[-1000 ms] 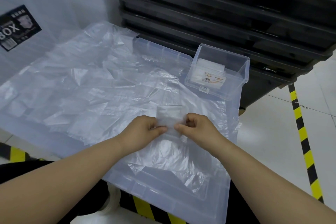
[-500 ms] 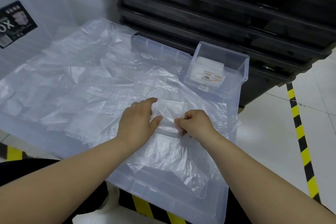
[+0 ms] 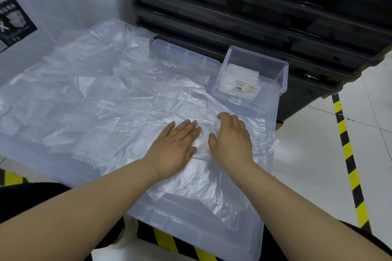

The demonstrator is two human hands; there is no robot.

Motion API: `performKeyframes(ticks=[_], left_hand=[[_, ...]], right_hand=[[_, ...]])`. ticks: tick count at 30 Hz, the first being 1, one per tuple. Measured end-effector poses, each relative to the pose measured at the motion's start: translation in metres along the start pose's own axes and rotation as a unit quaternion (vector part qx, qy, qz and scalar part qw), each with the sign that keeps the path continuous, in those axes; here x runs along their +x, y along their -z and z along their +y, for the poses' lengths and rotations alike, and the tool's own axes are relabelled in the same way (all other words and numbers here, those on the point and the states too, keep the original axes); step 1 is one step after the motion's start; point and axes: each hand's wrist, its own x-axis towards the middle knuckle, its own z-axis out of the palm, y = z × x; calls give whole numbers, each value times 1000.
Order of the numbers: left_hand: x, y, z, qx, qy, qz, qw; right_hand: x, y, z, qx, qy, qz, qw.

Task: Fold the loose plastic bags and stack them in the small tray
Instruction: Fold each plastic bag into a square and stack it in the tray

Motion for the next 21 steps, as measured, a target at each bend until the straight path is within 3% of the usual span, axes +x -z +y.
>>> performKeyframes(ticks=[2, 3, 4, 6, 7, 14, 21], left_hand=[[0, 0, 0, -7, 2, -1, 1000], [0, 0, 0, -9, 0, -6, 1000], [0, 1, 0, -12, -1, -9, 1000], [0, 0, 0, -12, 3, -6, 1000], [1, -1, 0, -13, 6, -4, 1000], [0, -2, -5, -12, 39, 29, 999], [-14, 15, -13, -135, 147, 117, 973]], right_hand=[[-1, -11, -4, -30, 101, 93, 990], [-1, -17, -5, -26, 134, 88, 987], [-2, -18, -8, -25, 142, 31, 989], [-4, -23, -3, -44, 135, -85, 986], [-4, -24, 1, -50, 134, -99, 985], [-6, -25, 13, -110, 98, -130, 980], [-7, -18, 14, -100, 76, -155, 980]])
